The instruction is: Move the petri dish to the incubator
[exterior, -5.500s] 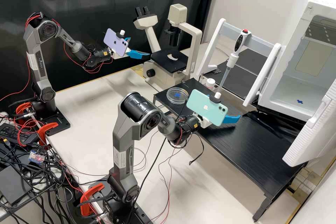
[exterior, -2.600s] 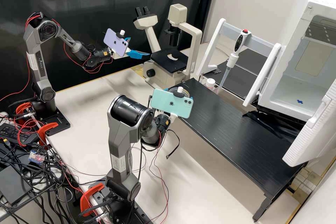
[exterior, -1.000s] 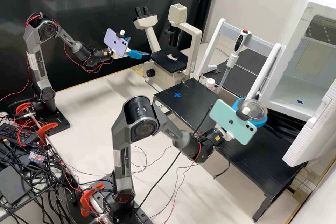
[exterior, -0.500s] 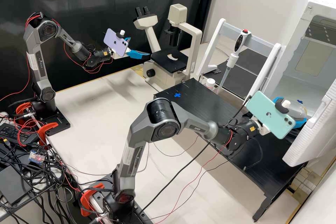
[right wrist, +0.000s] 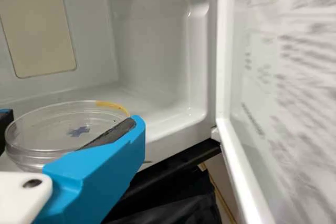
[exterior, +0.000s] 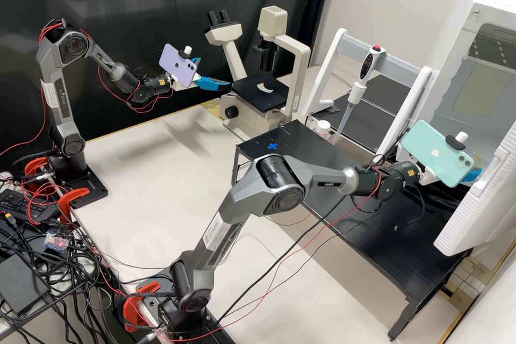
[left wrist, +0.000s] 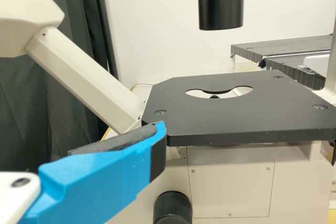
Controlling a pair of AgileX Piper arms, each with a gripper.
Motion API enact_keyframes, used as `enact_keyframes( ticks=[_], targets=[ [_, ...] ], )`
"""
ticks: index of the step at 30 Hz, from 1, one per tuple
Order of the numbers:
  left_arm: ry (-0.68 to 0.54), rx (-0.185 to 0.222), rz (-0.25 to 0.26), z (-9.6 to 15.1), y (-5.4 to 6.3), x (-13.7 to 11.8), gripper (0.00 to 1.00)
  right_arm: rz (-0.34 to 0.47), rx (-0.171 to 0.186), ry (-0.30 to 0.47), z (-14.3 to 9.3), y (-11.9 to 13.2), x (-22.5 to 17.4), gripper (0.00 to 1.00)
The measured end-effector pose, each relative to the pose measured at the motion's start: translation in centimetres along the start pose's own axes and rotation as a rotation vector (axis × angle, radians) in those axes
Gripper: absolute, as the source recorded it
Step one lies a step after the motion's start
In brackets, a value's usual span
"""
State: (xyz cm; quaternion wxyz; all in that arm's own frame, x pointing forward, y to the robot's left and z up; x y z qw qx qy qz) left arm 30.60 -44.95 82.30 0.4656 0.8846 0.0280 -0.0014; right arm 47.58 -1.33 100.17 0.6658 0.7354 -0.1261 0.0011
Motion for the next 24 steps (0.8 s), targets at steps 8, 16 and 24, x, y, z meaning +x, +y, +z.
enact_keyframes(
  ticks=[8,16,24],
  targets=[
    [0.0,0.0,0.0,0.0,0.0,0.0,1.0,-0.025,-0.005,-0.05,0.3,-1.0,2.4,0.0],
    [0.0,0.0,0.0,0.0,0.0,0.0,1.0,-0.039,-0.045,-0.049,0.2,-1.5,3.8,0.0],
    [0.0,0.0,0.0,0.0,0.0,0.0,1.0,-0.059,-0.079,-0.045,-0.2,-2.3,4.9,0.0]
  ],
)
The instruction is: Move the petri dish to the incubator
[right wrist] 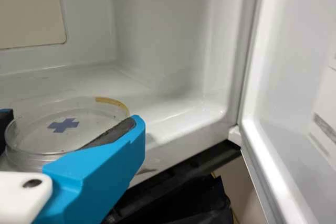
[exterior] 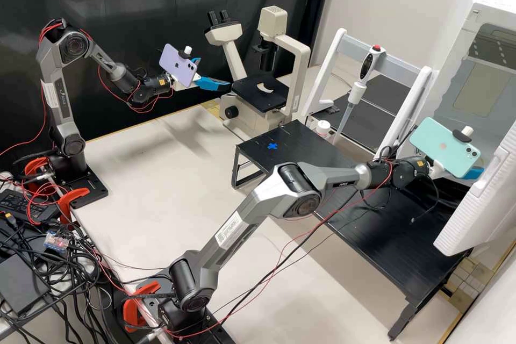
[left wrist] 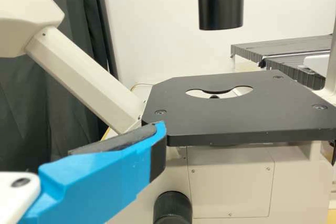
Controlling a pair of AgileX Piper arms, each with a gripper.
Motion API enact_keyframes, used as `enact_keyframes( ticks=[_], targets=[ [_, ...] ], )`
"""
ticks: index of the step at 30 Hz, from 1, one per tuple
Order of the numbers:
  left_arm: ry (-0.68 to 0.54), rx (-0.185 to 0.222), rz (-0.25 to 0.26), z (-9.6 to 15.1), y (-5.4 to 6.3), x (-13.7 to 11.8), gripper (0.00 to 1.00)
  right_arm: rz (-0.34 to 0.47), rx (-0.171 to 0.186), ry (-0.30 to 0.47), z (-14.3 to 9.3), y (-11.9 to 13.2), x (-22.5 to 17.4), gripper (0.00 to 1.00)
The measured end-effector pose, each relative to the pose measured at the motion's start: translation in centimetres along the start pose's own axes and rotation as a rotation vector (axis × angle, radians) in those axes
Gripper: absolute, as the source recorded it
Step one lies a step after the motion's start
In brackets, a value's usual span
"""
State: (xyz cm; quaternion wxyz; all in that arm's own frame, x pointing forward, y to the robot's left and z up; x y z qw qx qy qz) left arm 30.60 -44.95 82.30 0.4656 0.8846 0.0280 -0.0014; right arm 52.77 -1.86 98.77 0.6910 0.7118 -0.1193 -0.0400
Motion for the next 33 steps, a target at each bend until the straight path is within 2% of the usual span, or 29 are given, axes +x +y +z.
enact_keyframes(
  ticks=[7,9,19,20,23,26,30,33],
  targets=[
    [0.0,0.0,0.0,0.0,0.0,0.0,1.0,-0.007,-0.006,0.008,-0.7,-0.9,0.8,0.0],
    [0.0,0.0,0.0,0.0,0.0,0.0,1.0,-0.003,0.012,0.008,-0.5,-1.0,1.2,0.0],
    [0.0,0.0,0.0,0.0,0.0,0.0,1.0,0.022,0.009,0.0,0.2,-1.4,2.6,0.0],
    [0.0,0.0,0.0,0.0,0.0,0.0,1.0,0.023,0.002,-0.001,0.1,-1.5,2.7,1.0],
    [0.0,0.0,0.0,0.0,0.0,0.0,1.0,0.024,0.004,-0.001,0.0,-1.6,3.0,1.0],
    [0.0,0.0,0.0,0.0,0.0,0.0,1.0,0.018,-0.016,-0.007,0.1,-1.9,3.3,1.0],
    [0.0,0.0,0.0,0.0,0.0,0.0,1.0,0.004,-0.02,-0.021,0.2,-2.3,3.5,1.0],
    [0.0,0.0,0.0,0.0,0.0,0.0,1.0,0.0,-0.038,-0.022,0.2,-2.5,3.5,1.0]
  ],
)
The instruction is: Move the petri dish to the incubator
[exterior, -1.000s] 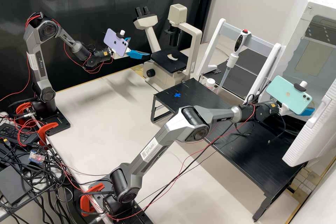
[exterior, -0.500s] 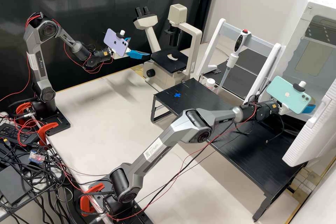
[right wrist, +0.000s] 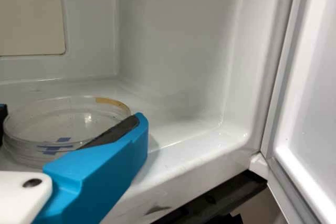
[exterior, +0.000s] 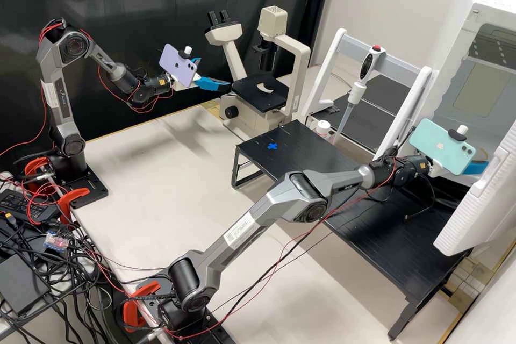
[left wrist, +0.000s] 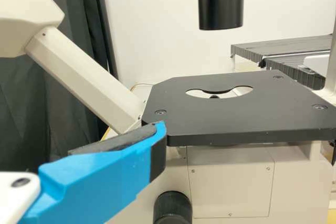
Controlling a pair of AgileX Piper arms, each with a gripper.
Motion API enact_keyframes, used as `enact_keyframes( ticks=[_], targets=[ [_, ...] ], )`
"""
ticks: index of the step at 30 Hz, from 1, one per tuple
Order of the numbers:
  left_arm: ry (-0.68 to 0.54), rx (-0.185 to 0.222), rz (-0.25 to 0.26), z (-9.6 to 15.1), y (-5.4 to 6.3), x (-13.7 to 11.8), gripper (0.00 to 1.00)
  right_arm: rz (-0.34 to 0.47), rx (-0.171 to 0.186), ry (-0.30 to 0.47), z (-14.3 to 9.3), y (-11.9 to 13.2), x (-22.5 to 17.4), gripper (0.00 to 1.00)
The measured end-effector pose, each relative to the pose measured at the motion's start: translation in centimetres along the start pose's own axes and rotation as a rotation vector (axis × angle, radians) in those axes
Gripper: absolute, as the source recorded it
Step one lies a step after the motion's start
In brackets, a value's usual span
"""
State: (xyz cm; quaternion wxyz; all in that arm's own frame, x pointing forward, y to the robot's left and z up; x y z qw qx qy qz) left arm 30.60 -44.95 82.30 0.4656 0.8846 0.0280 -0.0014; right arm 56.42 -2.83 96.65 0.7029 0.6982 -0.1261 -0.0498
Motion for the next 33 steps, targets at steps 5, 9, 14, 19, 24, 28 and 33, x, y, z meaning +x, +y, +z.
enact_keyframes(
  ticks=[5,9,14,19,24,28,33],
  targets=[
    [0.0,0.0,0.0,0.0,0.0,0.0,1.0,-0.003,-0.004,0.004,0.1,-0.2,-0.2,1.0],
    [0.0,0.0,0.0,0.0,0.0,0.0,1.0,-0.01,-0.002,0.004,0.1,-0.3,-0.5,1.0],
    [0.0,0.0,0.0,0.0,0.0,0.0,1.0,-0.003,-0.004,0.011,0.4,0.2,-1.9,1.0],
    [0.0,0.0,0.0,0.0,0.0,0.0,1.0,0.034,0.019,0.005,1.5,1.7,-4.0,1.0],
    [0.0,0.0,0.0,0.0,0.0,0.0,1.0,0.09,0.045,-0.003,2.4,3.7,-7.2,1.0],
    [0.0,0.0,0.0,0.0,0.0,0.0,1.0,0.132,0.046,0.027,2.7,3.9,-11.4,1.0],
    [0.0,0.0,0.0,0.0,0.0,0.0,1.0,0.201,0.047,0.125,1.9,4.0,-16.1,1.0]
  ],
)
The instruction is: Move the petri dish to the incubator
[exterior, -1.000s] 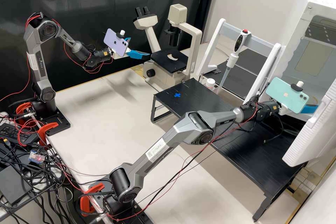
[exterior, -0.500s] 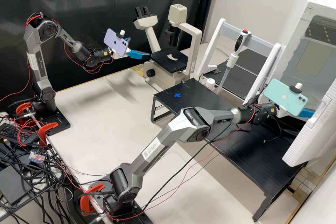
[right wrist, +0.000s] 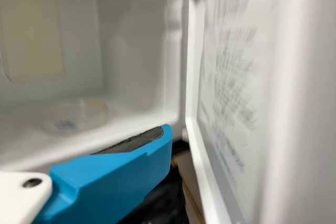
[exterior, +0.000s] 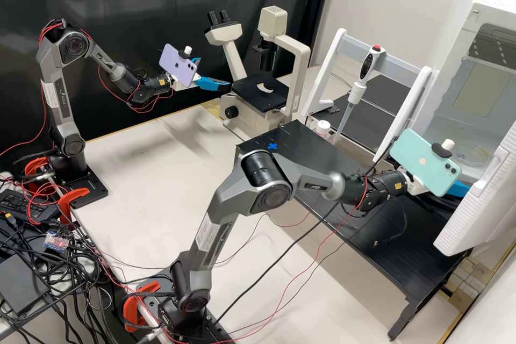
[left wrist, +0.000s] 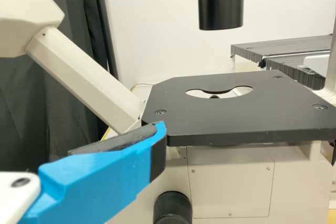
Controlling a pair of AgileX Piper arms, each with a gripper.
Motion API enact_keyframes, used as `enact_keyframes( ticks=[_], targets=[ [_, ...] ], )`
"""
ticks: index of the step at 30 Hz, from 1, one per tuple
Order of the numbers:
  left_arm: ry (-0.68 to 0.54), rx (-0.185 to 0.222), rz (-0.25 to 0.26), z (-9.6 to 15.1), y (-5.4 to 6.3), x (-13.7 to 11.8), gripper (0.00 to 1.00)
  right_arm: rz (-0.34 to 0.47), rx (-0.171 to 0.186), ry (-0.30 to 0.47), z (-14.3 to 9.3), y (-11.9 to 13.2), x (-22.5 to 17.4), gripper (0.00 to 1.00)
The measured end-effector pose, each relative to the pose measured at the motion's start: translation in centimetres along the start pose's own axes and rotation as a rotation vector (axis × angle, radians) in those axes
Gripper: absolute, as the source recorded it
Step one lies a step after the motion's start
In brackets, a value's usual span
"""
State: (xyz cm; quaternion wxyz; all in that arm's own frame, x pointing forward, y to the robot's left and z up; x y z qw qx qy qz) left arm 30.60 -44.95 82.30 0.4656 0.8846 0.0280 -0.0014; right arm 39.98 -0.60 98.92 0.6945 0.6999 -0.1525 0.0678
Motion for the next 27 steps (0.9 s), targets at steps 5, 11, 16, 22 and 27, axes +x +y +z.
enact_keyframes(
  ticks=[5,11,16,22,27],
  targets=[
    [0.0,0.0,0.0,0.0,0.0,0.0,1.0,0.057,0.022,0.16,-2.1,0.7,-5.5,1.0],
    [0.0,0.0,0.0,0.0,0.0,0.0,1.0,0.033,0.058,0.314,-3.9,-0.6,-13.1,1.0],
    [0.0,0.0,0.0,0.0,0.0,0.0,1.0,-0.008,0.082,0.453,-6.1,-3.0,-18.9,1.0],
    [0.0,0.0,0.0,0.0,0.0,0.0,1.0,-0.078,0.064,0.548,-7.4,-6.0,-24.1,1.0],
    [0.0,0.0,0.0,0.0,0.0,0.0,1.0,-0.172,0.112,0.549,-7.2,-8.0,-26.5,1.0]
  ],
)
